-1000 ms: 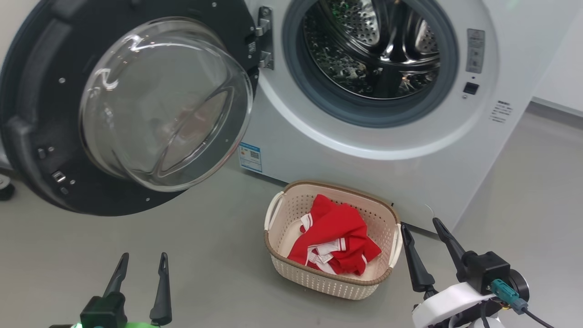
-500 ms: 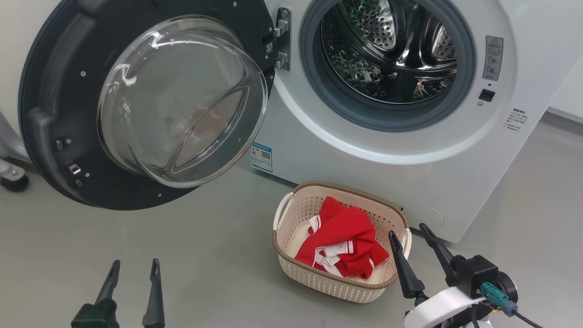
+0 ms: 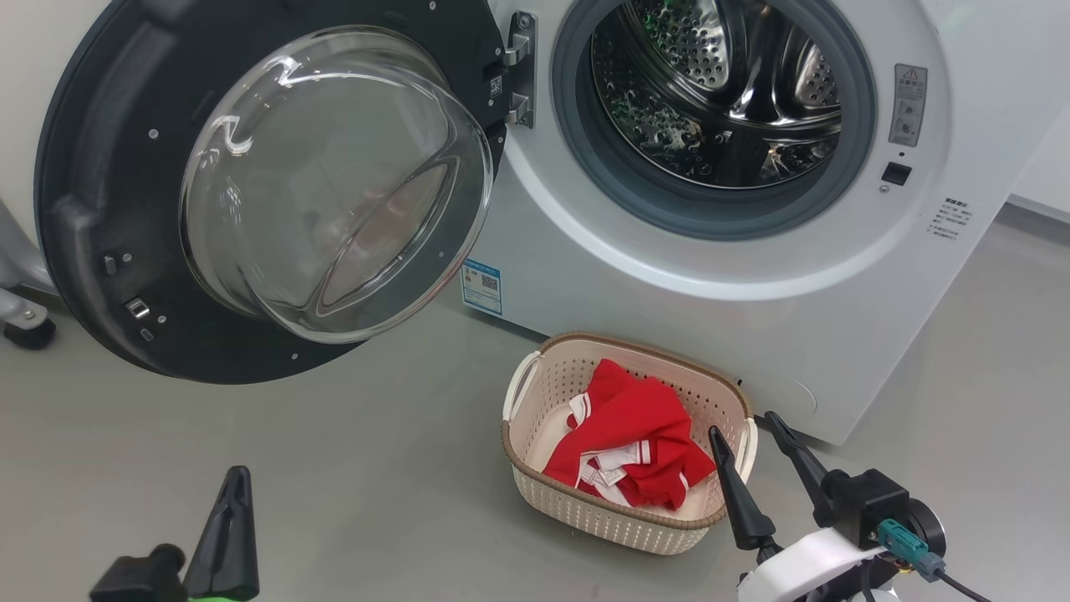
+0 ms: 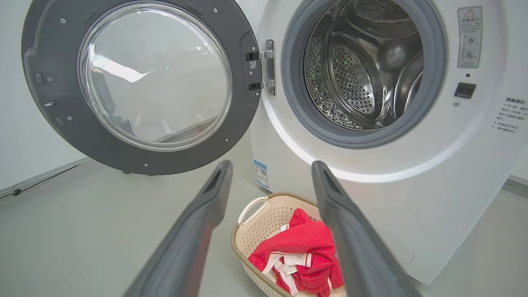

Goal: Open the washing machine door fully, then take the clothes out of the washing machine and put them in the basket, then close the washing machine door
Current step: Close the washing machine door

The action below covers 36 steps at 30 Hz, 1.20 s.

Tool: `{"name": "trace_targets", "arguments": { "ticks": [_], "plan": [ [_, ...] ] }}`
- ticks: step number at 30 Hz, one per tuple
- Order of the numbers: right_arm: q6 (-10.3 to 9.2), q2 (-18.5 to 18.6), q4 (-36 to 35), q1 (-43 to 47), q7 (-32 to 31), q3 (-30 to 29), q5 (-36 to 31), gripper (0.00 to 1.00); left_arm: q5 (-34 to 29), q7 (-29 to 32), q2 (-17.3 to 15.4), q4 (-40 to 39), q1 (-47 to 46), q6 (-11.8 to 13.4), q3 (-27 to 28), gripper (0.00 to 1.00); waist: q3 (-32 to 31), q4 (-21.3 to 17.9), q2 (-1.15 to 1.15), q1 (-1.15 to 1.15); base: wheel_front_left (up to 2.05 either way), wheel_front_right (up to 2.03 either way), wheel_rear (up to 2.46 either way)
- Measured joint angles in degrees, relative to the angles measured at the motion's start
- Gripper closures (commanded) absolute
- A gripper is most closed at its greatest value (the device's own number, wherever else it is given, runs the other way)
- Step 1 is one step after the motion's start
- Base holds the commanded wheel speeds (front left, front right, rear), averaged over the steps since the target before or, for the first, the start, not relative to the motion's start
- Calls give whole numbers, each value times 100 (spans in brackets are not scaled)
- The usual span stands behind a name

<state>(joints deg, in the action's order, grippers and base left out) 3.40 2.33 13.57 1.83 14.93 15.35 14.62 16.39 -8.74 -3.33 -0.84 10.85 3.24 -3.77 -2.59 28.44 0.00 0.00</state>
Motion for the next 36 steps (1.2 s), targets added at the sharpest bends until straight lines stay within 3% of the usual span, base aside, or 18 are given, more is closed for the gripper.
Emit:
{"name": "trace_targets", "arguments": {
  "ticks": [6, 10, 12, 25, 30, 33, 36],
  "plan": [
    [-4, 0, -1, -10, 0, 34, 9, 0, 1295, -16, 45, -174, -1, -310, 189, 100, 36, 26, 0, 0, 0, 0, 0],
    [-32, 2, -3, -16, 0, 32, 8, 0, 2792, 12, 64, -264, -5, -568, 385, 100, 92, 44, 0, 0, 0, 0, 0],
    [-57, 2, -2, -18, 0, 25, 7, 0, 3634, 2, 60, -318, -20, -610, 321, 100, 115, 55, 0, 0, 0, 0, 0],
    [-91, 7, -49, -151, 0, 36, -65, 0, 7272, -352, 71, -988, -348, -925, 134, 100, 410, -5, 0, 0, 0, 0, 0],
    [-136, 44, -87, -278, 0, 18, -115, 0, 8571, -141, 96, -1135, -876, -966, 1060, 100, 597, -38, 0, 0, 0, 0, 0],
    [-137, 59, -88, -370, 0, 9, -118, 0, 8705, -26, 63, -1114, -1094, -966, 1518, 100, 703, -71, 0, 0, 0, 0, 0],
    [-152, 92, -98, -418, 0, 0, -154, 0, 8995, 153, -197, -995, -1305, -965, 1833, 100, 805, -115, 0, 0, 0, 0, 0]
  ]
}}
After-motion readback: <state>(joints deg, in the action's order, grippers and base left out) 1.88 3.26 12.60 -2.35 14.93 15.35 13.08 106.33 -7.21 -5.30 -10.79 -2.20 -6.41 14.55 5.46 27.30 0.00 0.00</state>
